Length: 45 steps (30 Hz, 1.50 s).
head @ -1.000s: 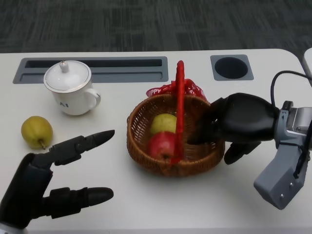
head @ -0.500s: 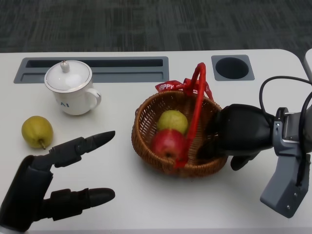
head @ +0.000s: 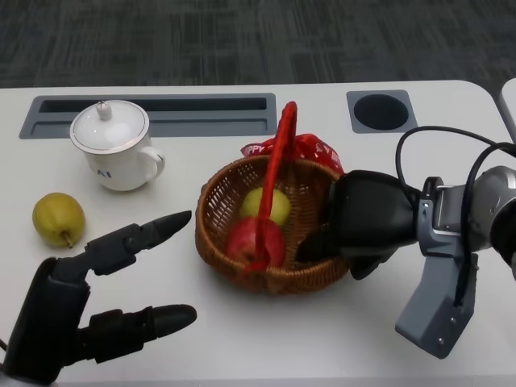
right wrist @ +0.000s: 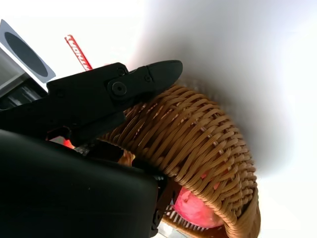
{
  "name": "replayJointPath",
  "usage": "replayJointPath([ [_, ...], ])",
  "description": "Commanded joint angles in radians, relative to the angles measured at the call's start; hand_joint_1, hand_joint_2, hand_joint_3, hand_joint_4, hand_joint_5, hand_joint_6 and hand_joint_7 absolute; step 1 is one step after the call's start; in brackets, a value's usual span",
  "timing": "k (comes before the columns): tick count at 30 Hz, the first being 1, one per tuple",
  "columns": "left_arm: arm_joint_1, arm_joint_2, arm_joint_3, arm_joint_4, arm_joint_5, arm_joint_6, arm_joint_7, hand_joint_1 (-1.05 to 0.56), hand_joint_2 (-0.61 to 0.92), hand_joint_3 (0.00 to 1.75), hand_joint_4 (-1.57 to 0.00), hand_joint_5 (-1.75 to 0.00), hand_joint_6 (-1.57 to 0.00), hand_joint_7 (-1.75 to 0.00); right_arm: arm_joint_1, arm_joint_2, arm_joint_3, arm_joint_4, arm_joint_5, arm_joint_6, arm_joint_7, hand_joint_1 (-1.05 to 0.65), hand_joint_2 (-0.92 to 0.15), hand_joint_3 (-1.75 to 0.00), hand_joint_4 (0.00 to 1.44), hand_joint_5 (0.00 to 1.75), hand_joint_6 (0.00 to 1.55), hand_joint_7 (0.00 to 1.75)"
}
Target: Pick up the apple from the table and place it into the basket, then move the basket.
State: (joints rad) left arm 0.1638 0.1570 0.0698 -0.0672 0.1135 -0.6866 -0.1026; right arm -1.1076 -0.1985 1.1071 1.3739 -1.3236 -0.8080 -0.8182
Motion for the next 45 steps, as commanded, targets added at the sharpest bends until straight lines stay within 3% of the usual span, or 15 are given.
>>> replayJointPath([
  [1, 0.011, -0.002, 0.016, -0.012, 0.018, -0.013, 0.031, -0.38, 0.76, 0.00, -0.83, -0.01, -0.78, -0.01, -0.016, 0.003, -0.038, 0.006, 0.055, 0.008, 0.051, -0.29, -0.88, -0.01, 1.06, 0.04, 0.92, 0.02],
  [7, 0.039, -0.013, 0.017, -0.045, 0.037, 0.000, 0.049, -0.38, 0.76, 0.00, -0.84, -0.02, -0.78, -0.01, -0.008, 0.007, -0.100, 0.016, 0.133, 0.030, 0.202, -0.27, -0.85, 0.00, 1.07, 0.02, 0.91, 0.01],
  [10, 0.055, -0.017, 0.020, -0.065, 0.052, 0.001, 0.060, -0.39, 0.76, 0.00, -0.86, -0.02, -0.79, -0.01, -0.002, 0.010, -0.143, 0.023, 0.181, 0.073, 0.306, -0.28, -0.88, -0.03, 1.09, 0.02, 0.90, 0.00],
  [13, 0.079, -0.023, 0.021, -0.091, 0.067, 0.002, 0.069, -0.39, 0.76, 0.00, -0.87, -0.02, -0.79, -0.01, 0.000, 0.015, -0.198, 0.031, 0.239, 0.150, 0.445, -0.27, -0.92, -0.10, 1.10, 0.02, 0.87, 0.00],
  [18, 0.141, -0.033, 0.022, -0.141, 0.078, -0.006, 0.076, -0.37, 0.76, 0.00, -0.88, -0.01, -0.80, -0.01, -0.007, 0.026, -0.281, 0.038, 0.316, 0.330, 0.649, -0.31, -0.92, -0.21, 0.99, 0.00, 0.82, 0.01],
  [29, 0.310, -0.055, 0.005, -0.248, 0.074, -0.066, 0.075, -0.34, 0.76, 0.00, -0.88, -0.01, -0.81, 0.00, -0.002, -0.005, -0.440, 0.042, 0.430, 0.578, 0.726, -0.29, -0.92, -0.16, 0.99, 0.01, 0.86, 0.01],
  [36, 0.396, -0.072, 0.000, -0.313, 0.083, -0.096, 0.073, -0.36, 0.75, 0.00, -0.90, -0.01, -0.82, -0.01, 0.031, -0.012, -0.505, 0.042, 0.461, 0.669, 0.739, -0.29, -0.92, -0.13, 1.02, 0.02, 0.89, 0.01],
  [41, 0.400, -0.063, -0.002, -0.339, 0.082, -0.083, 0.062, -0.34, 0.74, 0.00, -0.91, -0.01, -0.82, -0.01, 0.056, -0.007, -0.523, 0.041, 0.463, 0.685, 0.722, -0.29, -0.92, -0.09, 1.02, 0.01, 0.89, 0.01],
  [43, 0.383, -0.060, -0.001, -0.341, 0.087, -0.072, 0.060, -0.34, 0.74, 0.00, -0.92, -0.01, -0.83, -0.01, 0.062, -0.004, -0.532, 0.040, 0.467, 0.678, 0.719, -0.35, -0.91, -0.06, 0.97, 0.00, 0.82, 0.00],
  [45, 0.361, -0.056, -0.001, -0.337, 0.091, -0.060, 0.058, -0.35, 0.73, 0.00, -0.92, -0.01, -0.83, -0.01, 0.065, 0.000, -0.544, 0.039, 0.478, 0.665, 0.729, -0.47, -0.87, -0.02, 0.82, 0.00, 0.70, 0.00],
])
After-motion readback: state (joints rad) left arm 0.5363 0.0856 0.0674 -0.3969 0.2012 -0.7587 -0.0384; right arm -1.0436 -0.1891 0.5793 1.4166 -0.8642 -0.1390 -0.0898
